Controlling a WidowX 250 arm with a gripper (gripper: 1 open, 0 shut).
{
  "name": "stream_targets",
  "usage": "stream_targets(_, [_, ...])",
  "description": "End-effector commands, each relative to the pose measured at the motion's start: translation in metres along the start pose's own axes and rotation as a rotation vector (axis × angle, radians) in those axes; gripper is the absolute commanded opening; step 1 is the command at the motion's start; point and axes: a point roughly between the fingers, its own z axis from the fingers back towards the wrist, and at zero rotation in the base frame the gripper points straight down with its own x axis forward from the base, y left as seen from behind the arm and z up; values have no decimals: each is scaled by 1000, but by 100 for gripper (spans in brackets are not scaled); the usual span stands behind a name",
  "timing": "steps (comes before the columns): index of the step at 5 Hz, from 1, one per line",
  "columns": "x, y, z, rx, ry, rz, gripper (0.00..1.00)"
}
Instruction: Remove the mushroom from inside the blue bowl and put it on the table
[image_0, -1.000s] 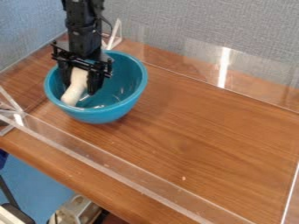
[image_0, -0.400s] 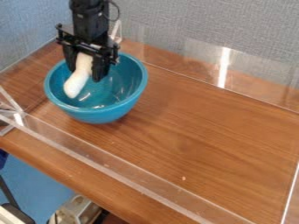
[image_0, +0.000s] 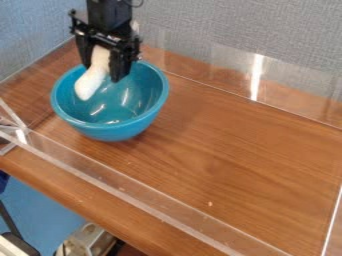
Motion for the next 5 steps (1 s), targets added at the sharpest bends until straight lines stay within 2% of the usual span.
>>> stream_targets(1, [9, -20, 39, 11, -93, -79, 0])
stream_targets(2, [11, -65, 29, -16, -91, -143, 0])
stream_targets(3, [14, -109, 10, -39, -76, -208, 0])
stream_targets(4, [13, -144, -16, -70, -48, -256, 0])
stream_targets(5, [14, -167, -42, -94, -35, -315, 0])
